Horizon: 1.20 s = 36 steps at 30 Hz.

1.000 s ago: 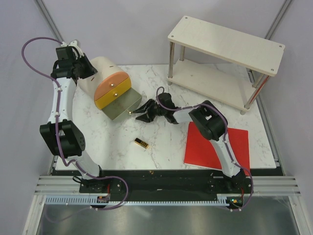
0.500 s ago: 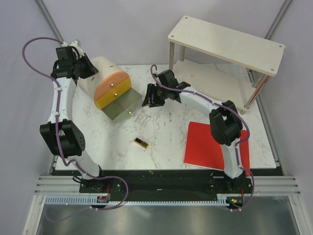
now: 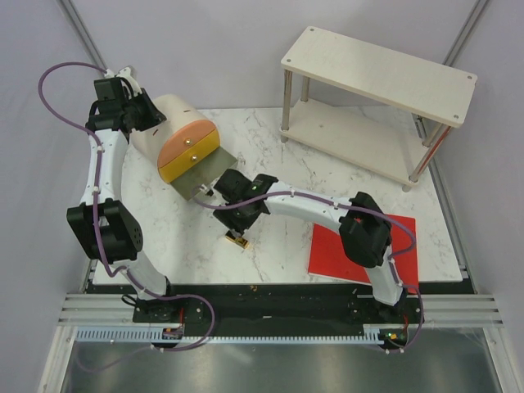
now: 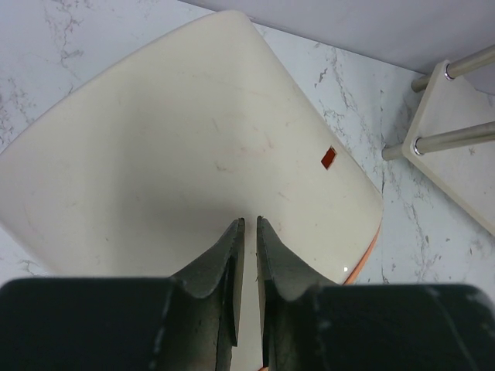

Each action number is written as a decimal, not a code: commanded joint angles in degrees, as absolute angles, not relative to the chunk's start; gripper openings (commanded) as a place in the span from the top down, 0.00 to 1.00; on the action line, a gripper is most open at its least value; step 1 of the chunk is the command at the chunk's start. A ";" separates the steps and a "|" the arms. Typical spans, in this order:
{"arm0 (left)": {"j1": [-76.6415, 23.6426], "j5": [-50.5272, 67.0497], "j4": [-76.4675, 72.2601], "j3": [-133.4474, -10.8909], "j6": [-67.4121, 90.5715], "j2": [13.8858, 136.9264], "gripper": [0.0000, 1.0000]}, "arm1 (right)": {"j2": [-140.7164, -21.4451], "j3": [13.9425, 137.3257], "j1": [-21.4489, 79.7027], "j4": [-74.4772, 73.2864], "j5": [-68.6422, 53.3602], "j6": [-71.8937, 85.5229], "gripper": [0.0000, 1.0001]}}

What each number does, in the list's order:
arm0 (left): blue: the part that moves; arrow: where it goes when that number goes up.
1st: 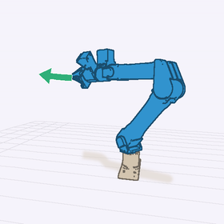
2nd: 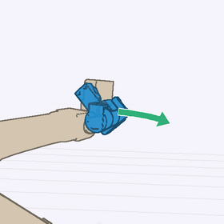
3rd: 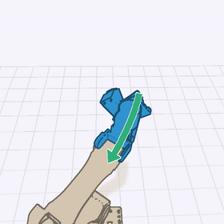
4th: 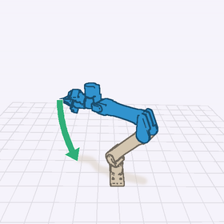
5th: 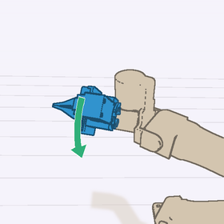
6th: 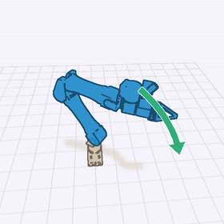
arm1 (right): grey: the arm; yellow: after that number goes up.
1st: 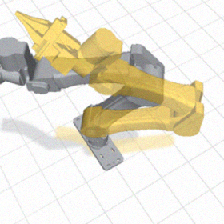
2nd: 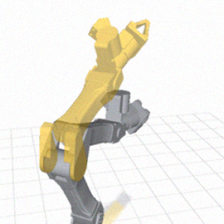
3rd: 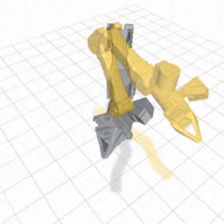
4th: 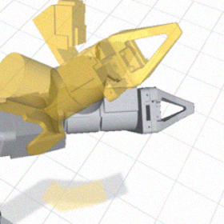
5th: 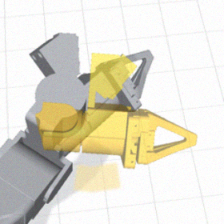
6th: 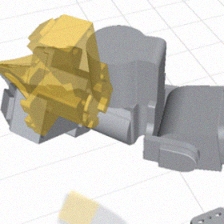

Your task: Organize the makeup

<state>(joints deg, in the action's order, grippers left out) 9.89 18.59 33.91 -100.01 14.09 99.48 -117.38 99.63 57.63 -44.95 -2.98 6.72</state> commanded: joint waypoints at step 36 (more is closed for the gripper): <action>9.58 20.39 41.04 -95.54 12.30 101.78 0.79 | -124.81 110.21 58.71 -50.18 3.07 3.78 1.00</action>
